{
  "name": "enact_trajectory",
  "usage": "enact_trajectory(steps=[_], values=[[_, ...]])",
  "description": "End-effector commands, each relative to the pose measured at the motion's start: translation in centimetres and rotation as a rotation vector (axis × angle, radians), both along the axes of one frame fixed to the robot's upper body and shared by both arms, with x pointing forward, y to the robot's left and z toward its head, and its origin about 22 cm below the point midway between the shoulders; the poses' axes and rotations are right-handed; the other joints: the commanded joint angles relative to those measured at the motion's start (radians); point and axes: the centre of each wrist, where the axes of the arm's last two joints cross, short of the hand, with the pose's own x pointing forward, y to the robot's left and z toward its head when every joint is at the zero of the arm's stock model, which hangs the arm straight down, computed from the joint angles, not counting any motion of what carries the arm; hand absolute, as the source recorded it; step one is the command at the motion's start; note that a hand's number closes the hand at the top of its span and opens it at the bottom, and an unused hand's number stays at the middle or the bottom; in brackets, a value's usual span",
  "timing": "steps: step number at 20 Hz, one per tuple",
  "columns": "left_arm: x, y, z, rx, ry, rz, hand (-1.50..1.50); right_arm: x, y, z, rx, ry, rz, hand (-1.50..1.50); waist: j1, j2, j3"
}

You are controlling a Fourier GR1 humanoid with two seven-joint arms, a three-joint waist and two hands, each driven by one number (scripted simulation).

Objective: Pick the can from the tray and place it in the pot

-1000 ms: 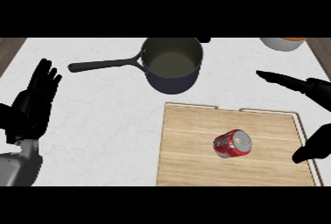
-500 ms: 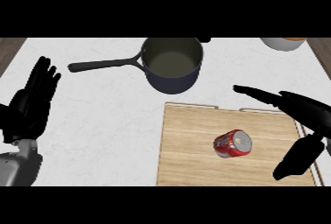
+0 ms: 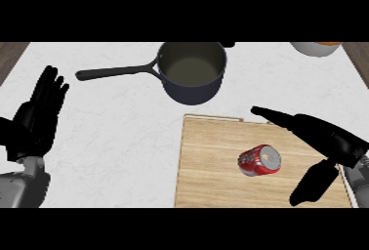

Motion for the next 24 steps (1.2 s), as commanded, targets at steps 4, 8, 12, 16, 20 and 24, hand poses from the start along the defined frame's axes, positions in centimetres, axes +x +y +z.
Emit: enact_trajectory(steps=[4, 8, 12, 16, 20, 24], values=[[0.5, -1.1, 0.4, -0.006, 0.004, 0.008, 0.0, -0.1, 0.5, -1.7, 0.016, -0.008, -0.017, -1.5, 0.0, 0.0, 0.0], [0.4, 0.3, 0.0, 0.004, 0.009, -0.003, 0.0, 0.9, -0.3, -5.0, -0.025, 0.007, 0.006, -1.5, 0.002, 0.002, 0.0], [0.3, -0.5, 1.0, 0.003, 0.002, -0.001, 0.0, 0.4, 1.4, -3.4, -0.056, 0.0, -0.016, -1.5, -0.001, 0.0, 0.0], [-0.8, -1.0, -0.2, 0.001, -0.006, 0.004, 0.0, 1.3, 1.3, -4.2, -0.061, 0.025, -0.035, -1.5, 0.001, 0.0, 0.0], [0.0, 1.5, 0.0, 0.015, -0.004, 0.003, 0.0, 1.2, 2.0, -6.3, -0.08, -0.04, 0.126, 1.5, 0.005, 0.002, 0.001], [0.4, 0.7, -0.7, 0.004, -0.003, 0.015, 0.0, 1.2, 1.8, -7.9, -0.063, -0.098, 0.132, 1.5, 0.001, 0.001, 0.0]])
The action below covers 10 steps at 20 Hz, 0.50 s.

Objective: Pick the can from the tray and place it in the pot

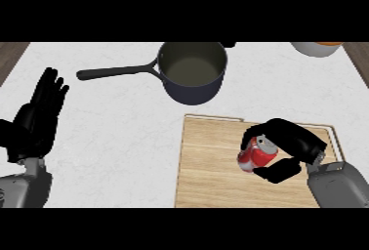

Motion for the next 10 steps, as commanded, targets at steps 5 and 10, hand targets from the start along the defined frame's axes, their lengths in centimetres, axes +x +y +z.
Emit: enact_trajectory(steps=[5, 10], values=[[-1.1, -1.4, -1.0, -0.014, 0.016, 0.008, 0.0, 0.5, 0.5, -0.8, 0.005, -0.015, 0.039, 1.5, -0.001, 0.0, 0.001], [0.7, -0.5, 0.9, 0.017, 0.0, -0.043, 0.0, -2.9, 15.3, -0.5, -0.046, -0.09, 0.051, 1.5, 0.052, 0.003, -0.003]])
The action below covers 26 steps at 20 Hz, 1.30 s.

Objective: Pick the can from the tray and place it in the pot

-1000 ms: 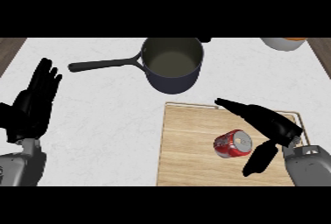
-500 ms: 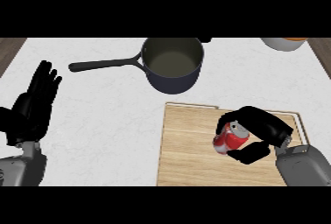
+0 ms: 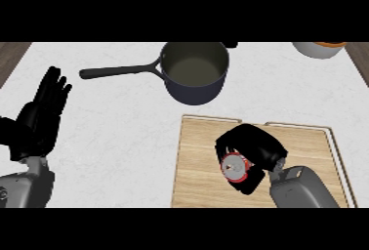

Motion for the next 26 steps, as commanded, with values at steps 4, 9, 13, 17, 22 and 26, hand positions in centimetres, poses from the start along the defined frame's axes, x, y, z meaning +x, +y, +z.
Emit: enact_trajectory(steps=[4, 9, 13, 17, 22, 26], values=[[0.9, -1.9, 0.7, 0.005, -0.01, -0.087, 0.0, -2.5, 11.2, 0.8, -0.11, -0.108, -0.016, 1.5, 0.104, 0.006, -0.004], [1.5, -3.2, 1.0, -0.007, -0.012, -0.137, 0.0, -3.4, 14.0, 1.3, -0.137, -0.175, -0.111, 1.5, 0.131, 0.01, -0.001], [1.8, -3.5, 0.5, -0.017, -0.004, -0.115, 0.0, -4.3, 14.9, 3.3, 0.037, -0.282, -0.28, 1.5, 0.11, 0.001, 0.003], [2.3, -3.4, 1.1, 0.001, -0.006, -0.112, 0.0, -3.8, 16.2, 6.7, 0.154, -0.444, -0.432, 1.5, 0.113, -0.002, 0.002], [2.0, -3.3, 0.2, -0.01, 0.009, -0.105, 0.0, -3.8, 18.2, 10.2, 0.256, -0.64, -0.605, 1.5, 0.109, -0.012, -0.003], [2.4, -3.6, 0.5, -0.001, -0.002, -0.109, 0.0, -2.7, 19.8, 12.5, 0.276, -0.723, -0.711, 1.5, 0.097, -0.005, -0.003]])
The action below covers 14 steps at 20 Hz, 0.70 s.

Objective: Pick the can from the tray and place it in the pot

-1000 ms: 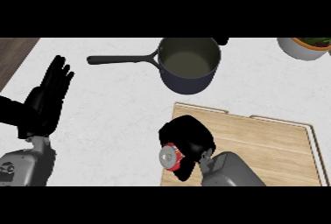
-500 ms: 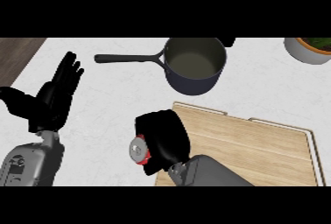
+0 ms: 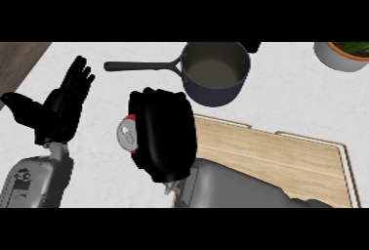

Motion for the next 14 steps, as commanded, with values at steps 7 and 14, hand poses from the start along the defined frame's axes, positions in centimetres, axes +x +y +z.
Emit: enact_trajectory(steps=[7, 14], values=[[0.7, -0.3, 0.9, -0.011, -0.014, 0.021, 0.0, 2.0, 2.7, 3.6, 0.185, -0.043, -0.218, 1.5, -0.006, 0.013, 0.002], [0.1, -0.1, 0.1, -0.001, -0.012, 0.006, 0.0, 5.7, 2.4, 3.3, 0.257, -0.022, -0.28, 1.5, -0.013, 0.024, 0.003]])
